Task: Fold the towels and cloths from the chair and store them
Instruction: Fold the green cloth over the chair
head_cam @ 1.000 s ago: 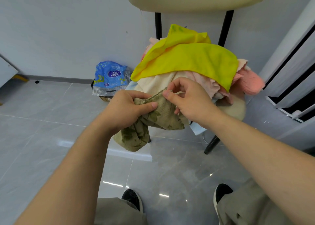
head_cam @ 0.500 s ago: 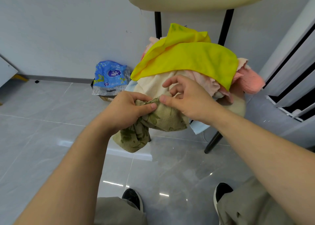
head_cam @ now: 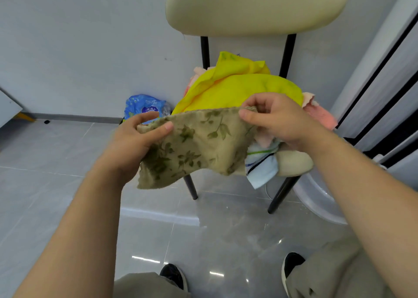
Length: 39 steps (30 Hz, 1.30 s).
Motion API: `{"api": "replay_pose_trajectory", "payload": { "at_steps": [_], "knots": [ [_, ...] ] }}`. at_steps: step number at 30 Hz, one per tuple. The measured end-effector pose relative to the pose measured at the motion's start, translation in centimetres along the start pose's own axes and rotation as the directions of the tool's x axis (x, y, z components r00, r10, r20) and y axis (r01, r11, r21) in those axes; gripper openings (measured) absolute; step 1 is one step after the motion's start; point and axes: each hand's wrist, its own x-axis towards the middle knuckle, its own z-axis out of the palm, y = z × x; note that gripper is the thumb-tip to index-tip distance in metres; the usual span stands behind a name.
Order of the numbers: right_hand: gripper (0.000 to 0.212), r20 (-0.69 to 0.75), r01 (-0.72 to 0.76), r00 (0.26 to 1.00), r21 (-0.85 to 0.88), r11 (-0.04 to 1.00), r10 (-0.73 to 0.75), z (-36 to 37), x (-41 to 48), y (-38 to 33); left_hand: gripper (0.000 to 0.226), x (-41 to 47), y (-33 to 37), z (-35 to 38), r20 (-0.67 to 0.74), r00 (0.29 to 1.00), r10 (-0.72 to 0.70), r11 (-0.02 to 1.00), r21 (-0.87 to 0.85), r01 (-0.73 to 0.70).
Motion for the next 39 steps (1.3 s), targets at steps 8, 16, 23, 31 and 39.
{"api": "replay_pose_trajectory", "payload": {
  "at_steps": [8, 16, 23, 31, 39],
  "knots": [
    [0.017, -0.508, 0.067, 0.858, -0.035, 0.997, -0.076, -2.1, 1.3, -0.1, 0.048, 0.4, 1.3, -0.4, 0.025, 1.000, -0.008, 0.942, -0.335, 0.016],
    [0.018, -0.641, 0.093, 0.697, -0.364, 0.927, -0.322, -3.0, 0.0, -0.3, 0.018, 1.0, 1.1, 0.7, -0.096, 0.994, 0.049, 0.961, -0.267, -0.073],
    [0.018, -0.665, -0.008, 0.723, -0.277, 0.961, -0.185, -4.8, 0.5, 0.9, 0.022, 2.0, 0.7, 3.1, -0.275, 0.922, 0.272, 0.951, 0.225, -0.213],
    [0.021, -0.671, -0.059, 0.723, -0.296, 0.953, -0.163, -5.9, -0.1, 1.4, 0.018, 2.3, 1.3, 6.1, -0.363, 0.840, 0.402, 0.909, 0.270, -0.318],
    [0.025, -0.642, -0.213, 0.766, -0.221, 0.952, 0.022, -7.1, -0.5, 2.4, 0.020, 2.6, 1.6, 8.7, -0.374, 0.790, 0.486, 0.822, 0.503, -0.267]
  ]
}}
